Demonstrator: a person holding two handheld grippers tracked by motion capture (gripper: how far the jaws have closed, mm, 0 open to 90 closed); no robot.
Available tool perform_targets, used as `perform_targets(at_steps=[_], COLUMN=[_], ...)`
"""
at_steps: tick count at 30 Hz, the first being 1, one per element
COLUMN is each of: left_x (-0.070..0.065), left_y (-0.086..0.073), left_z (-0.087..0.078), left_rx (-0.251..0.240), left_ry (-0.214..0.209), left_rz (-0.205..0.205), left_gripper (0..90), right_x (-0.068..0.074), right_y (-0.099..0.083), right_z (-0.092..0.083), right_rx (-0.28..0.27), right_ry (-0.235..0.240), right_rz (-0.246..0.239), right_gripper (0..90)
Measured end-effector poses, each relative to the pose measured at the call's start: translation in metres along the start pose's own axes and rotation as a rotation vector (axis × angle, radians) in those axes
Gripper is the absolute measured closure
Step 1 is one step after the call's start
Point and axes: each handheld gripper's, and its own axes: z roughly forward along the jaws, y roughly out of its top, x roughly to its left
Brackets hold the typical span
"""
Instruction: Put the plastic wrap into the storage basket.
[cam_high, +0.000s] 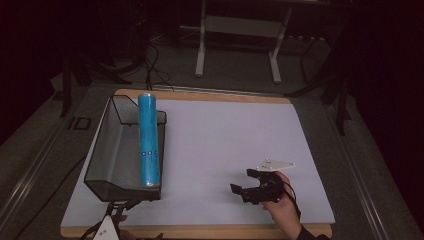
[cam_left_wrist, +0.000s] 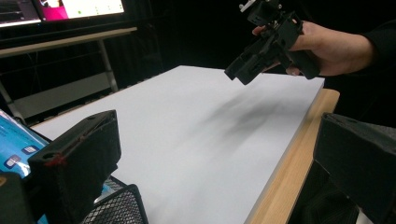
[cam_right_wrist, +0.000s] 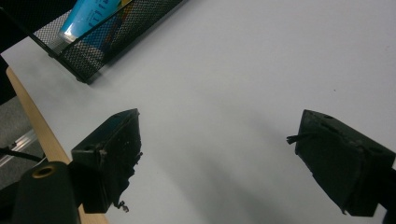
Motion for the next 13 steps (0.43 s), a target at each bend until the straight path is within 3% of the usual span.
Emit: perform_targets(at_steps=[8, 13], left_x=[0.0002, 0.001], left_y=[0.0002, 0.0002], left_z=[0.0, -0.0002], left_rx=[0.001, -0.001], left_ry=[-0.004, -0.004], left_rz=[0.004, 0.0], left_gripper=[1.6, 1.6], right_x=[-0.003, -0.0022], right_y=[-0.0031, -0.0039], right_z=[0.0031, 0.007], right_rx=[-0.01, -0.023], right_ry=[-0.007, -0.036], right_rz=[0.01, -0.042], right_gripper=[14.1, 14.1])
